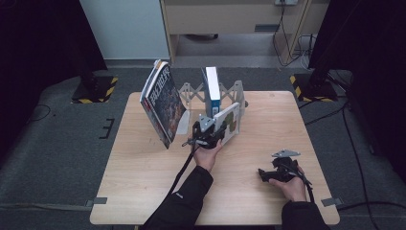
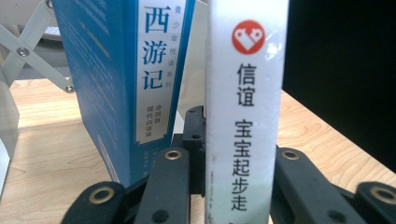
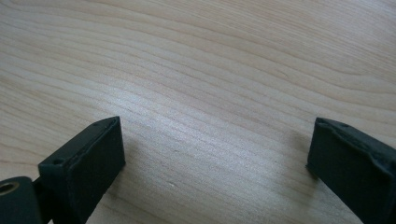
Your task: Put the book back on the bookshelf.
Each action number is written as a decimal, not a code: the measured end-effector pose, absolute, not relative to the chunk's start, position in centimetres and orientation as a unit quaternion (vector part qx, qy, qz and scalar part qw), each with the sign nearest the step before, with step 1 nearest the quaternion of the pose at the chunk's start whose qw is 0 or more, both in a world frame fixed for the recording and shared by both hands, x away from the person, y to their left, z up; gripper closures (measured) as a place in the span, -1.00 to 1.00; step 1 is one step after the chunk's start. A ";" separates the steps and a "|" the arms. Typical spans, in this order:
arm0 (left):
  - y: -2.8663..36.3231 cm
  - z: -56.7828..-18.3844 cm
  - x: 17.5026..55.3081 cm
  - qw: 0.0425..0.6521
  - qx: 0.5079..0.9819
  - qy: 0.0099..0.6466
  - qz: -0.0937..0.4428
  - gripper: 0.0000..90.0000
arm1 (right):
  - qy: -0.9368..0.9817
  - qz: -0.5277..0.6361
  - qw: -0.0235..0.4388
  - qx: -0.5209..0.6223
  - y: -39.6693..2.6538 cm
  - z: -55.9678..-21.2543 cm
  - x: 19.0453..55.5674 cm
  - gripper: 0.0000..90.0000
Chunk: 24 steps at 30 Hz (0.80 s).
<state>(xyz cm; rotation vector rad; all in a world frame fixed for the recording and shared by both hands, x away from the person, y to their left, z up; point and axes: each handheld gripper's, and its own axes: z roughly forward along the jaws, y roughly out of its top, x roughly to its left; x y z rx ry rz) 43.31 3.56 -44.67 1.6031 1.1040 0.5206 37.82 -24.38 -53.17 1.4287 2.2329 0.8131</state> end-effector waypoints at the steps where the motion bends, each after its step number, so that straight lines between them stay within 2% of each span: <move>1: 3.5 -44.8 43.3 0.533 0.673 0.464 0.219 0.65 | 0.792 0.288 0.183 0.506 -24.4 -53.2 37.8 -0.91; 24: 2.4 -46.1 44.9 0.525 0.665 0.473 0.241 0.65 | 0.792 0.289 0.183 0.506 -24.3 -53.2 37.8 -0.91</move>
